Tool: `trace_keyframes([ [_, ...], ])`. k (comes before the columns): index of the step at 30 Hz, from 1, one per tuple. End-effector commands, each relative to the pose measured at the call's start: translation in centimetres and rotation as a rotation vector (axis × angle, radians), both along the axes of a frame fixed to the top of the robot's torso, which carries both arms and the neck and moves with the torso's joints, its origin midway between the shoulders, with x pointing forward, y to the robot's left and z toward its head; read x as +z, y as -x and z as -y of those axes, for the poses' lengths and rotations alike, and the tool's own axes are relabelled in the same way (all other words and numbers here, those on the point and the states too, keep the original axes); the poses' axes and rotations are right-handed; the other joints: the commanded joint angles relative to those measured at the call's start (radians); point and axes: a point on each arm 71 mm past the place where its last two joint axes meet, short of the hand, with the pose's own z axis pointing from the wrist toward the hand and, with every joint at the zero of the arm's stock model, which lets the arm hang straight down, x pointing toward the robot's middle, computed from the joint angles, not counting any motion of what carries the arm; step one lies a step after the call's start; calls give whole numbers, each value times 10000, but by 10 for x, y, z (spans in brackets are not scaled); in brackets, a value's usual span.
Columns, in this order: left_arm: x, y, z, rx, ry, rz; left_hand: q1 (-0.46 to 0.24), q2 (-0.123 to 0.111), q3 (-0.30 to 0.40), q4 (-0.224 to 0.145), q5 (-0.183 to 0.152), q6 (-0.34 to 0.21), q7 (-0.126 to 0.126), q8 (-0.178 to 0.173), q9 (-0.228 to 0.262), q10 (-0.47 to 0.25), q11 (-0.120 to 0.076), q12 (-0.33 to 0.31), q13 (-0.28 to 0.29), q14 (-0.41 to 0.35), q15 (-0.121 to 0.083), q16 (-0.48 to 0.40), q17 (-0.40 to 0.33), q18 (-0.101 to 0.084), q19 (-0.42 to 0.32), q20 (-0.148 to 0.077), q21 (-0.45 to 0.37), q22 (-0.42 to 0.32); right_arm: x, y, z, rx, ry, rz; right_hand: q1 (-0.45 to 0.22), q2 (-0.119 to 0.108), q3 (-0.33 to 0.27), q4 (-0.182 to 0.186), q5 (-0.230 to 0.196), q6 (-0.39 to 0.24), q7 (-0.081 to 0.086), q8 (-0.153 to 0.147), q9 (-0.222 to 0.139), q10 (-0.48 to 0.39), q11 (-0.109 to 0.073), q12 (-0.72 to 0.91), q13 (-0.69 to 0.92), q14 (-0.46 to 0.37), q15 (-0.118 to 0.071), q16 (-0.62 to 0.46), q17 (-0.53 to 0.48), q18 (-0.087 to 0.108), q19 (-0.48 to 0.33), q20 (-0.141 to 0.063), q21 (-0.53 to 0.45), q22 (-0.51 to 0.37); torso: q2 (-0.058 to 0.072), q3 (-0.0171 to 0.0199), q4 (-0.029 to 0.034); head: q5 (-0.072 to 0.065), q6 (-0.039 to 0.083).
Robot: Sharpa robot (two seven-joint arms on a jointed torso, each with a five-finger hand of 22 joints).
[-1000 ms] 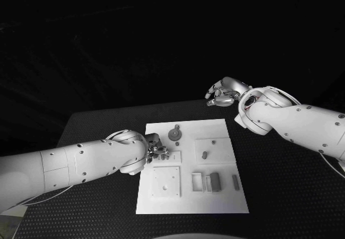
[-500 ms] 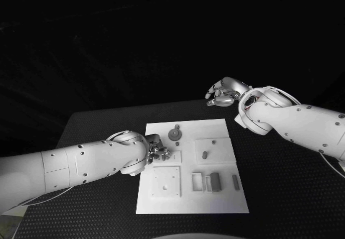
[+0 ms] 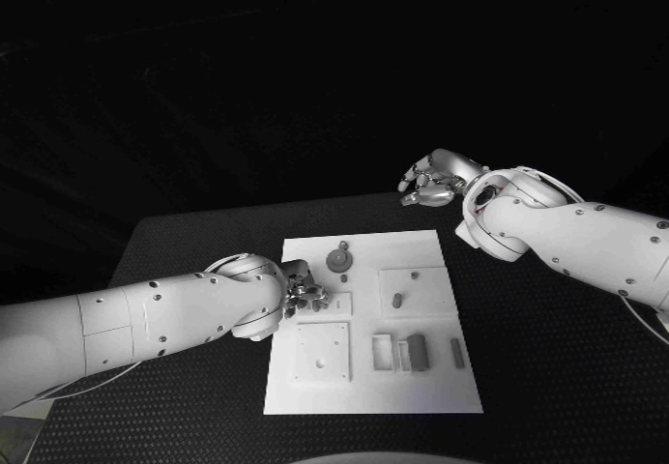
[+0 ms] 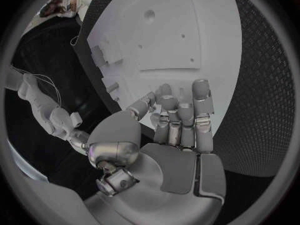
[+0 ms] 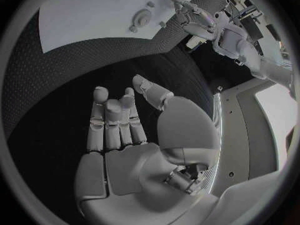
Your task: Assemble the parts on the task board
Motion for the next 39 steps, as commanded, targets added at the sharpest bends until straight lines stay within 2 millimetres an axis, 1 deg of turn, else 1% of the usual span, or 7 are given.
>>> trace_keyframes([
  [1,-2,1,-1,19,-17,9,500,359,245,-223,40,84,-1,-11,16,12,-58,12,13,691,-883,59,14,115,514,-592,38,230,-1,0,-1,130,33,-74,-48,64,-44,-4,-51,-7,85,-28,-10,-58,34,-36,0,-74,14,47,-15,65,-57,8,-59,154,3,-3,7,1,-12],
  [11,-4,1,-2,-48,-36,-219,511,357,251,-234,48,114,-8,-21,8,33,-65,3,20,704,-889,59,23,121,524,-594,58,229,-1,0,-2,151,39,-88,-56,69,-45,-3,-51,-5,84,-28,-12,-59,34,-37,0,-79,13,52,-22,65,-60,10,-59,155,0,-4,3,3,-10],
  [13,-4,2,-2,-107,-29,-320,512,356,251,-235,49,117,-9,-23,7,35,-65,2,21,705,-889,59,24,121,524,-594,60,229,-1,0,-2,154,42,-93,-56,70,-45,-4,-51,-5,84,-28,-12,-59,33,-37,0,-79,13,53,-23,65,-60,10,-59,155,-2,3,2,6,-13],
  [20,-5,3,-1,-148,-33,-389,521,350,255,-246,52,130,-12,-30,3,46,-69,-3,25,710,-892,59,30,124,526,-594,71,230,-1,0,-2,148,46,-99,-54,75,-43,-8,-50,-3,83,-27,-14,-59,32,-37,1,-82,12,57,-29,65,-61,10,-59,156,-3,6,1,14,-27],
  [26,-5,3,-2,-151,-46,-404,523,344,255,-249,54,142,-15,-33,2,53,-71,-10,25,712,-894,55,32,124,525,-593,77,230,-1,0,-1,135,52,-102,-54,76,-43,-11,-50,-4,83,-28,-16,-59,32,-38,2,-85,12,60,-33,65,-63,10,-59,156,-2,7,0,6,-57],
  [39,-5,3,-1,-238,-60,-481,540,332,261,-266,83,188,-27,-38,3,91,-83,-35,22,726,-904,44,41,130,528,-595,101,228,-1,0,-2,143,52,-103,-52,84,-40,-14,-50,-4,82,-29,-19,-59,32,-39,3,-90,11,68,-42,65,-64,10,-58,157,-2,4,-2,8,-54],
])
